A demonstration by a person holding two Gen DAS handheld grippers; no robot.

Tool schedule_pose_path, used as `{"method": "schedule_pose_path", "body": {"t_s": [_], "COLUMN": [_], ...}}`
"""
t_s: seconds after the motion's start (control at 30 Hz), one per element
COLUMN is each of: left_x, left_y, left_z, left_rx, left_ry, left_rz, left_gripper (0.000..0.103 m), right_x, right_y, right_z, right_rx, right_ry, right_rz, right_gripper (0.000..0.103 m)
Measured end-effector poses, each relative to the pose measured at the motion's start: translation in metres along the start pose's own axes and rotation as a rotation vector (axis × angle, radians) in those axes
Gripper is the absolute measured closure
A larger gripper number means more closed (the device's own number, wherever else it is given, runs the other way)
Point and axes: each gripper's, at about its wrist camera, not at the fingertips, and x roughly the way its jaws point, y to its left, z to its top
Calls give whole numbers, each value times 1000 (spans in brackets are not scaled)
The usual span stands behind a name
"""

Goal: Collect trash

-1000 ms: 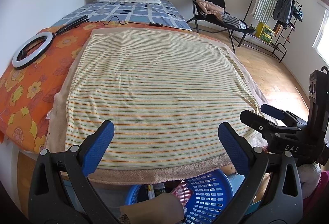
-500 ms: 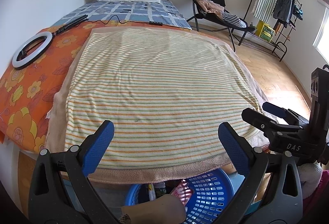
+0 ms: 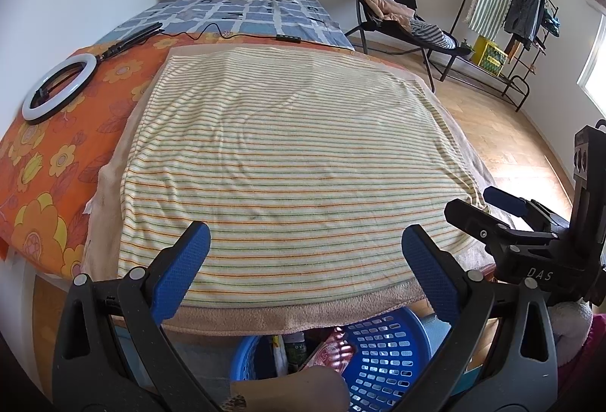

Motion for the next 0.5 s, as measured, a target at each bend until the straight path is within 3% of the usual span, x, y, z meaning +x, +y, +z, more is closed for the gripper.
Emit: {"method": "schedule_pose_path", "body": {"t_s": [0.5], "left_x": [1], "left_y": [0], "left_z": [0], "left_rx": [3], "left_ry": [2], "left_rz": [2], "left_gripper": [0], "right_x": [2], "right_y": [1], "right_z": [-2], "right_rx": [-2], "right_ry": [7], "right_rz": [1], "right_gripper": [0]}}
